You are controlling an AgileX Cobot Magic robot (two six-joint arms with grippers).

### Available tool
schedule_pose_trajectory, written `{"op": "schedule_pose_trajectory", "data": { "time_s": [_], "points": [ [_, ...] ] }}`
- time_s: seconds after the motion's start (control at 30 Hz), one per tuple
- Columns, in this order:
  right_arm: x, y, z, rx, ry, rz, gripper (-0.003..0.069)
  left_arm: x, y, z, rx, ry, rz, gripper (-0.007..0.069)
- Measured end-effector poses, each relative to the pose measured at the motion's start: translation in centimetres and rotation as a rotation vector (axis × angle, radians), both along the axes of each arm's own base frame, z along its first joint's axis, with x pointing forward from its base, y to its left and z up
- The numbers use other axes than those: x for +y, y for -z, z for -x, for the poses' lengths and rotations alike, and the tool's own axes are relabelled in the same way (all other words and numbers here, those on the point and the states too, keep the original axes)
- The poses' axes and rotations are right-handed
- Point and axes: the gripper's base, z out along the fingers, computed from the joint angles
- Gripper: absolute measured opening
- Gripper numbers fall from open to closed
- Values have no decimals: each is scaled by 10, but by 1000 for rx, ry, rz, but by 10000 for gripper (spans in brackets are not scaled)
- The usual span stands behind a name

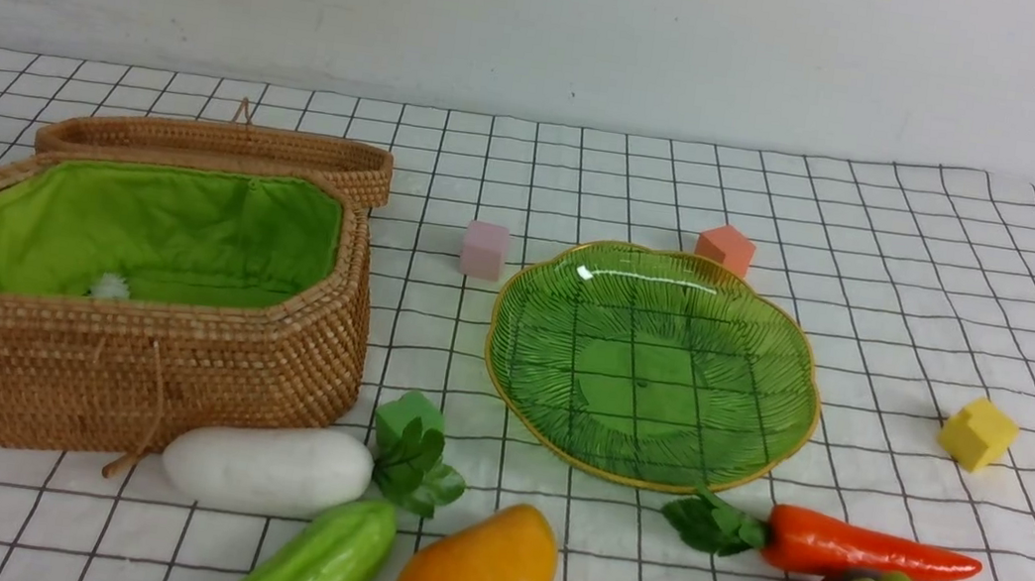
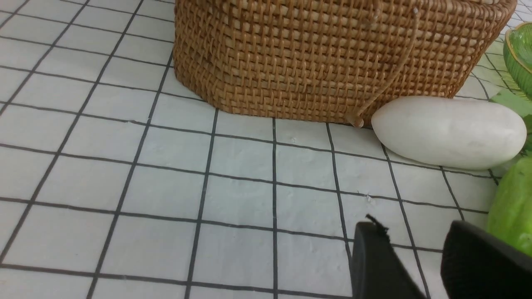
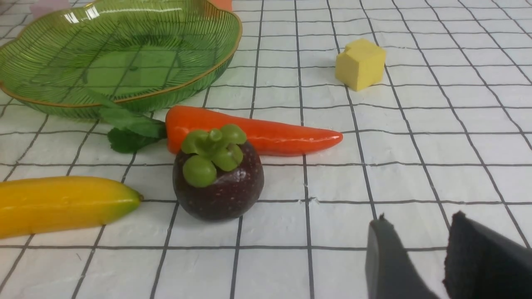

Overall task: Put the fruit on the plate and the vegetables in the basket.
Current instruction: Take a chayote with your left arm and place it on the basket on the left.

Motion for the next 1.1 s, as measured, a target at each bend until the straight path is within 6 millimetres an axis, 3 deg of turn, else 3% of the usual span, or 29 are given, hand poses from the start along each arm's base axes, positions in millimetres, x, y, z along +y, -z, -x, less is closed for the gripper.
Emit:
{"op": "schedule_pose_trajectory", "data": {
  "time_s": [0.1, 0.3, 0.43, 0.57, 0.67, 0.7, 0.73, 0.77, 0.8, 0.9, 0.93, 0.97, 1.1],
  "points": [
    [0, 0, 0, 0, 0, 0, 238, 0, -4, -1, -44, -5, 1, 239],
    [0, 0, 0, 0, 0, 0, 238, 2, -28, -4, -311, -46, 150, 239],
    [0, 0, 0, 0, 0, 0, 238, 6, -45, -3, -474, -75, 155, 239],
    [0, 0, 0, 0, 0, 0, 238, 5, -95, 9, -617, -59, 121, 239],
    [0, 0, 0, 0, 0, 0, 238, 4, -156, 28, -731, -41, 55, 239],
    [0, 0, 0, 0, 0, 0, 238, 3, -186, 35, -746, -35, 12, 239],
    [0, 0, 0, 0, 0, 0, 238, 3, -201, 36, -736, -32, -8, 239],
    [0, 0, 0, 0, 0, 0, 238, 3, -203, 34, -710, -29, -14, 239],
    [0, 0, 0, 0, 0, 0, 238, 2, -231, 32, -653, -23, -45, 239],
    [0, 0, 0, 0, 0, 0, 238, 1, -250, 10, -442, -6, -65, 239],
    [0, 0, 0, 0, 0, 0, 238, 1, -248, -3, -318, 3, -71, 239],
    [0, 0, 0, 0, 0, 0, 238, 1, -248, -5, -301, 4, -72, 239],
    [0, 0, 0, 0, 0, 0, 238, 0, -228, -56, 5, 20, -86, 239]
  ]
}}
